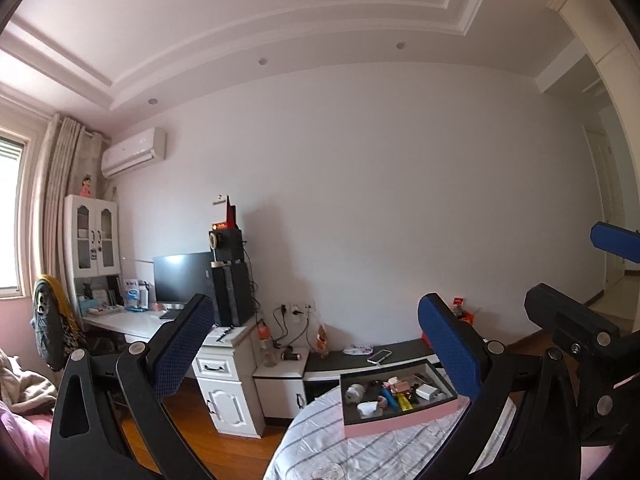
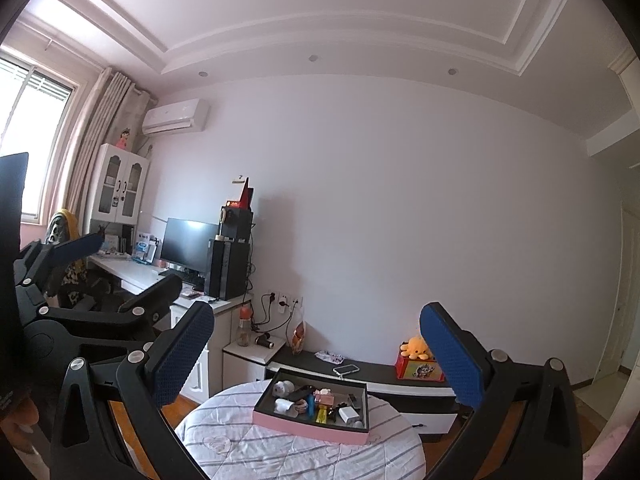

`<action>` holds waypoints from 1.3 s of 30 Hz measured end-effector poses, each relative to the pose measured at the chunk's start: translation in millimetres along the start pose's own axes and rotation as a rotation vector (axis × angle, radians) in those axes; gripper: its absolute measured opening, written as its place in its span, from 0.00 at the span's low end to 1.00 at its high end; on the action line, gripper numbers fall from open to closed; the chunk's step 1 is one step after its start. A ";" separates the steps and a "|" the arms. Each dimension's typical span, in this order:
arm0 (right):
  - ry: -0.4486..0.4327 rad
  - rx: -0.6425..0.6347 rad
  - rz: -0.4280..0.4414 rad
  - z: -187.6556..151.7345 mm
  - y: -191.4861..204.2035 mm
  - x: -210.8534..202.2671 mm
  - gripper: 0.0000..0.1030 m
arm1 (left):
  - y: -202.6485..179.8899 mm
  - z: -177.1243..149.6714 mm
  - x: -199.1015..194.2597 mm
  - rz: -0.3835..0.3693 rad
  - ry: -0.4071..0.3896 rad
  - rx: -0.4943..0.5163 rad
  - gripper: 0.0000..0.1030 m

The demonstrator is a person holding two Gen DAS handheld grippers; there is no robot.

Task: Organize rigid objects

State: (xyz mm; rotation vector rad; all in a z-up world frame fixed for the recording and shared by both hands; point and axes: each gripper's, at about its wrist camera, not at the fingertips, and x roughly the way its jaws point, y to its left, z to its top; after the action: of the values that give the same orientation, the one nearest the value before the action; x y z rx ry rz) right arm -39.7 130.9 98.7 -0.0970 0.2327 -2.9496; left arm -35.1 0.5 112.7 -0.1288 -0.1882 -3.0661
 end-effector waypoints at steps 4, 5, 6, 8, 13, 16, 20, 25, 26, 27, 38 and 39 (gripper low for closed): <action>-0.031 -0.010 -0.038 -1.4 4.4 -7.5 1.00 | 3.2 -1.1 -5.6 0.013 -0.025 -0.003 1.00; -0.040 -0.012 -0.048 -1.3 5.6 -9.6 1.00 | 3.8 -1.9 -7.0 0.016 -0.029 -0.004 1.00; -0.048 -0.015 -0.059 -2.5 7.4 -12.7 1.00 | 4.2 -2.7 -7.8 0.017 -0.031 -0.005 1.00; -0.053 -0.019 -0.071 -1.9 10.0 -14.8 1.00 | 5.5 -4.0 -8.8 0.011 -0.033 -0.011 1.00; -0.078 -0.015 -0.081 -0.5 12.1 -21.0 1.00 | 9.4 -5.7 -12.2 -0.011 -0.055 -0.035 1.00; -0.081 -0.009 -0.083 0.9 13.2 -19.8 1.00 | 10.2 -6.3 -12.8 -0.022 -0.054 -0.038 1.00; -0.088 -0.011 -0.092 0.3 13.7 -19.8 1.00 | 8.5 -7.2 -13.7 -0.011 -0.063 -0.031 1.00; -0.085 -0.006 -0.085 -0.3 13.4 -17.0 1.00 | 8.2 -10.0 -13.0 -0.007 -0.066 -0.031 1.00; -0.087 -0.009 -0.088 -0.6 13.9 -17.0 1.00 | 8.6 -10.0 -12.9 -0.005 -0.067 -0.032 1.00; -0.090 -0.010 -0.092 -1.1 14.1 -17.1 1.00 | 8.1 -10.3 -12.7 -0.004 -0.067 -0.033 1.00; -0.081 -0.003 -0.107 -5.2 11.2 -17.1 1.00 | -0.3 -15.2 -12.5 -0.008 -0.076 -0.018 1.00; -0.083 -0.004 -0.110 -5.2 11.5 -17.6 1.00 | -0.8 -15.1 -12.3 -0.009 -0.076 -0.020 1.00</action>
State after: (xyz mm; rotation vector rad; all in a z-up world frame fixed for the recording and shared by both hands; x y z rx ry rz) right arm -20.9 123.8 90.8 -0.2402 0.2283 -3.0453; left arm -24.1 0.1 96.6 -0.2467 -0.1628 -3.0754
